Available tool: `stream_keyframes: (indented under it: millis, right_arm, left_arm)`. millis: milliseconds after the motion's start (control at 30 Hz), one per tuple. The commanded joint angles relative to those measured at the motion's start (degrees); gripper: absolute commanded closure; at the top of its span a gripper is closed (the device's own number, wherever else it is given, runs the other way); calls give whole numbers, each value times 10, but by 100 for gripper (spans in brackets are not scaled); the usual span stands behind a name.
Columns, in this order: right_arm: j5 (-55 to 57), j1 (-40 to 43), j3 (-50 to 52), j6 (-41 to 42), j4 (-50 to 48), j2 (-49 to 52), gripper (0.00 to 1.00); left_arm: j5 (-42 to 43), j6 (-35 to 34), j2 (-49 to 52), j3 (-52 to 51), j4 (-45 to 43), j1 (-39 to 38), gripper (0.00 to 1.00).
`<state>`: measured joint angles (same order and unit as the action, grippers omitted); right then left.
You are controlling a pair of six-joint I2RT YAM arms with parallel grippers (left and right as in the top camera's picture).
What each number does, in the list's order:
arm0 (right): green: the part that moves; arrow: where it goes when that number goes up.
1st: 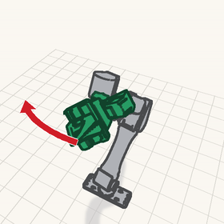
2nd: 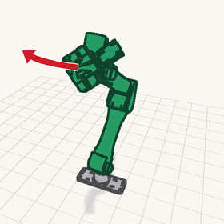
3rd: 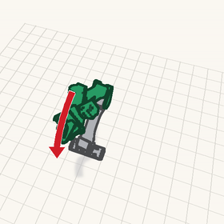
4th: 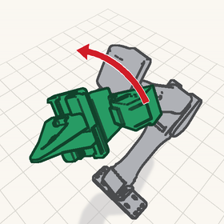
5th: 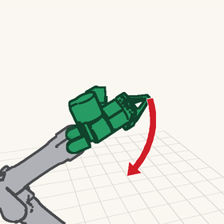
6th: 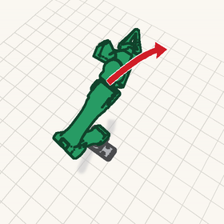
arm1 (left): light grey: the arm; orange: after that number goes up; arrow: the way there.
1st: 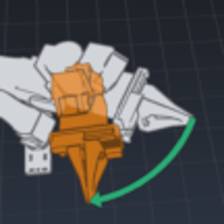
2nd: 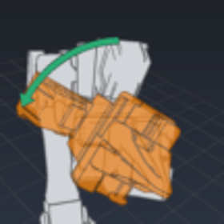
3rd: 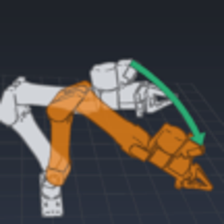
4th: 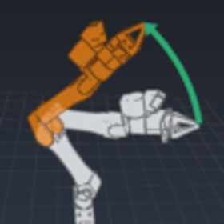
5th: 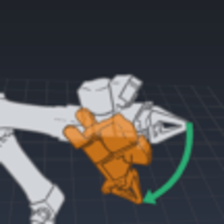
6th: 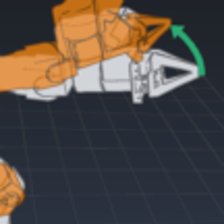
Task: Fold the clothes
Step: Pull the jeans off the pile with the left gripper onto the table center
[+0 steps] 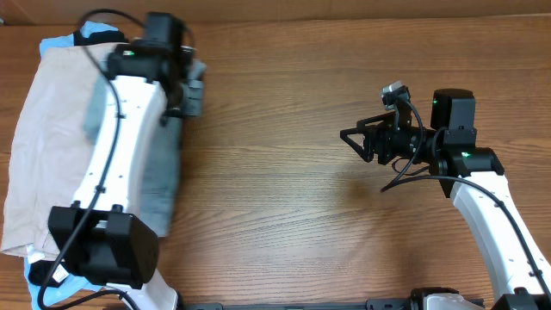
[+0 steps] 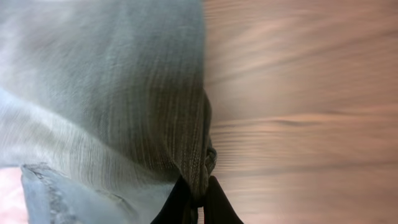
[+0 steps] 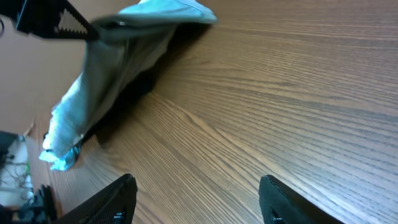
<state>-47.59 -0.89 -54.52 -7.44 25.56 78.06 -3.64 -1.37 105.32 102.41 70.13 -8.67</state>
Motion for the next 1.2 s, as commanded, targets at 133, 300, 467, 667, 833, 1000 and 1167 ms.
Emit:
stream_keyframes:
  millis: [133, 300, 467, 667, 833, 1000, 1167]
  right_arm:
    - [-10, 63, -19, 63, -12, -6, 35]
    - [-14, 123, -19, 92, -12, -21, 31]
    - [-14, 195, -19, 111, -12, -40, 31]
    - [-20, 238, -19, 122, 18, -48, 31]
    - [0, 207, -19, 88, 63, -48, 31]
    - [89, 110, -19, 88, 80, -48, 31]
    - [224, -32, -19, 110, 79, -38, 30]
  left_arm:
    - [97, -8, 14, 16, -39, -118, 96]
    - [99, -19, 48, 16, -96, -184, 96]
    - [113, -19, 107, 16, -198, -225, 68]
    - [162, -19, 120, 33, -256, -226, 0]
    - [162, -25, 110, 143, -123, -163, 0]
    - [154, -25, 107, 248, 1, -61, 0]
    - [146, -9, 107, 258, 43, 28, 0]
